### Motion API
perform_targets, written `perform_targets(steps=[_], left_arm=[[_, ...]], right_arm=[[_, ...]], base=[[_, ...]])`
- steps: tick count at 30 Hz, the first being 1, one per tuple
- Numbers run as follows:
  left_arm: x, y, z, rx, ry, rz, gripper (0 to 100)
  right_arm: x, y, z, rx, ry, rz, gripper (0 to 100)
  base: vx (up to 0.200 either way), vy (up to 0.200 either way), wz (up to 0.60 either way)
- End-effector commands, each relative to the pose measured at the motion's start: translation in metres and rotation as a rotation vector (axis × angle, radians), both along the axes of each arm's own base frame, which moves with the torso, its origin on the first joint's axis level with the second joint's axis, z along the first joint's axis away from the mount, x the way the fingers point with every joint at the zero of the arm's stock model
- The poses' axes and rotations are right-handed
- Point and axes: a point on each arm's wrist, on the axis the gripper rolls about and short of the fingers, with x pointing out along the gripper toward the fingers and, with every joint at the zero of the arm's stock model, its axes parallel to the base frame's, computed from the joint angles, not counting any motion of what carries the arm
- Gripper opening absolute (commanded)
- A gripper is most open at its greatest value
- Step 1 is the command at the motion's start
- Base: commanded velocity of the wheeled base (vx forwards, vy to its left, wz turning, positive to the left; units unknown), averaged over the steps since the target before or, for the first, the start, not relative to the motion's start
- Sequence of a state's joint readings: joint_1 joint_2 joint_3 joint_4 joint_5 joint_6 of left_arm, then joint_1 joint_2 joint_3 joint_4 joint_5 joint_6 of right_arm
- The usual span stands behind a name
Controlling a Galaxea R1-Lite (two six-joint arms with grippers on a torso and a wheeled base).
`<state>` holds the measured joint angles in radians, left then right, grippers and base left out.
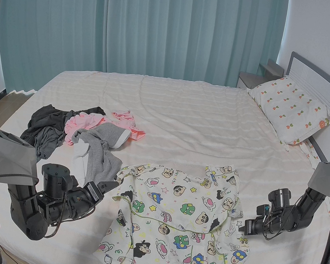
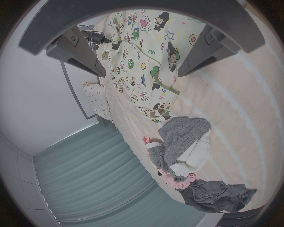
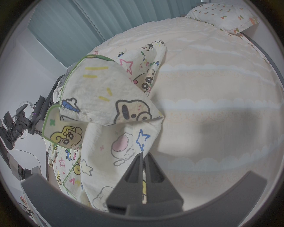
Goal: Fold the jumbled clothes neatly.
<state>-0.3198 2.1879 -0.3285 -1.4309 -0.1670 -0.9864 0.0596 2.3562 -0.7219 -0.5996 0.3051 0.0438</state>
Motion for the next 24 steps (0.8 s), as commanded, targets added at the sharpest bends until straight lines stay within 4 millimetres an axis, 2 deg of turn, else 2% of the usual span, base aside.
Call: perform_targets(steps=[1, 15, 24], left_arm=[[-0.002, 0.001, -0.004, 0.006, 0.017, -0.001, 100], [-0.003, 0.001, -0.006, 0.009, 0.017, 0.001, 100], [-0.004, 0.001, -0.008, 0.016, 0.023, 0.011, 100]], right_arm=[[0.001, -0.002, 0.001, 0.003, -0.006, -0.007, 0], [-0.001, -0.030, 0.021, 0.003, -0.054, -0.100, 0], [0.002, -0.060, 0.027, -0.006, -0.083, -0.186, 0]], base=[[0.000, 0.000, 0.00], [0.000, 0.000, 0.00], [0.000, 0.000, 0.00]])
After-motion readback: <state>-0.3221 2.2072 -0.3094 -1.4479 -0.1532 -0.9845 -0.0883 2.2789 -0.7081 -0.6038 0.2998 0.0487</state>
